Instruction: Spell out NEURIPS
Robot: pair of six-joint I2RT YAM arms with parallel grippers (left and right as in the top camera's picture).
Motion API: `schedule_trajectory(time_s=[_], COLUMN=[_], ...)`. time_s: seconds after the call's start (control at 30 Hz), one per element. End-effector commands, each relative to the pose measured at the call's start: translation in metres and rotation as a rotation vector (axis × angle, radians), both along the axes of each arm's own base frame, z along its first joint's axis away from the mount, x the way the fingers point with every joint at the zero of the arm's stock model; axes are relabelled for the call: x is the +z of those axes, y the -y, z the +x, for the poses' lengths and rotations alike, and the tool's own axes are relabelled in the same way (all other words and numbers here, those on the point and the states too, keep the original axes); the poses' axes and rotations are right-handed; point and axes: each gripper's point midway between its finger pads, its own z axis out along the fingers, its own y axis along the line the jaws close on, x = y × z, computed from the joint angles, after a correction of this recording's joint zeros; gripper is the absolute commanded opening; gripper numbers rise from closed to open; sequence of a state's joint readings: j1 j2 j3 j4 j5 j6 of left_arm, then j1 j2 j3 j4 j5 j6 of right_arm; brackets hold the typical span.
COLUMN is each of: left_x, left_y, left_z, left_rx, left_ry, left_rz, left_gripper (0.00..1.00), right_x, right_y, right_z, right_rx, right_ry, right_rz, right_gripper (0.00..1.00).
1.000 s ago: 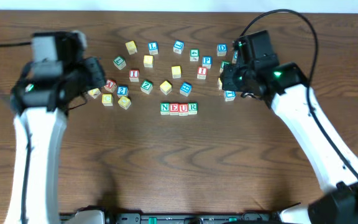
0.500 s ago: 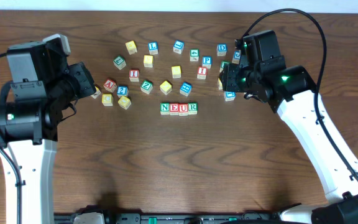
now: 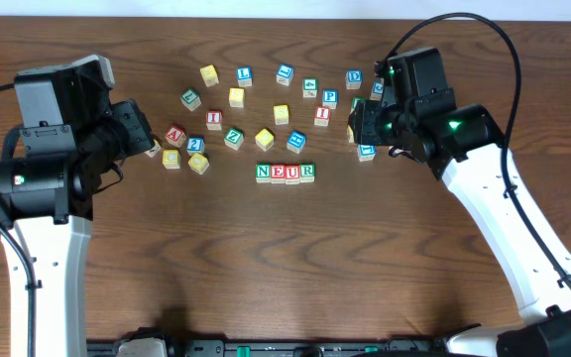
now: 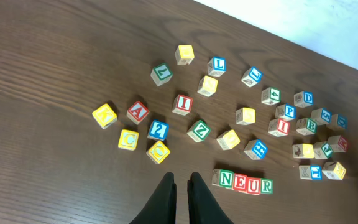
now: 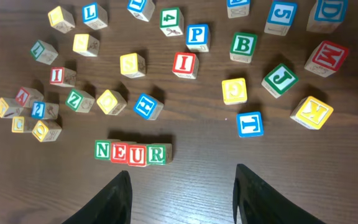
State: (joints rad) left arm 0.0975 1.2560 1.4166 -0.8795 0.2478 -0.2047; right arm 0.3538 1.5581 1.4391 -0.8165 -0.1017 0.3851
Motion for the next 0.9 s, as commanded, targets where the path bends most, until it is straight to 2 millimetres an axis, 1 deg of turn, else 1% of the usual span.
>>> schedule_trajectory(time_s=[0.0, 0.23, 0.4, 0.53, 0.87], left_x=[0.003, 0.003, 0.003, 0.001, -0.006], left_y=[-0.004, -0.004, -0.004, -0.004, -0.004], left_z=[0.002, 0.002, 0.002, 0.003, 0.006], left_rx=[0.004, 0.004, 0.004, 0.004, 0.004], left_ry=[0.008, 0.008, 0.007, 0.001, -0.02], left_rz=[0.02, 0.02, 0.02, 0.019, 0.017], left_gripper=[0.09, 0.09, 0.09, 0.09, 0.09], right_x=[0.012, 0.013, 0.008, 0.003, 0.003], right_y=[-0.002, -0.003, -0.004, -0.005, -0.006], right_z=[0.002, 0.004, 0.005, 0.006, 0.005], right_rx=[0.011, 0.011, 0.012, 0.014, 0.019], right_ry=[0.034, 0.043, 0.032, 0.019, 0.015], right_rz=[0.012, 0.015, 0.012, 0.012, 0.016], right_gripper=[0.48, 0.49, 0.49, 0.49, 0.5])
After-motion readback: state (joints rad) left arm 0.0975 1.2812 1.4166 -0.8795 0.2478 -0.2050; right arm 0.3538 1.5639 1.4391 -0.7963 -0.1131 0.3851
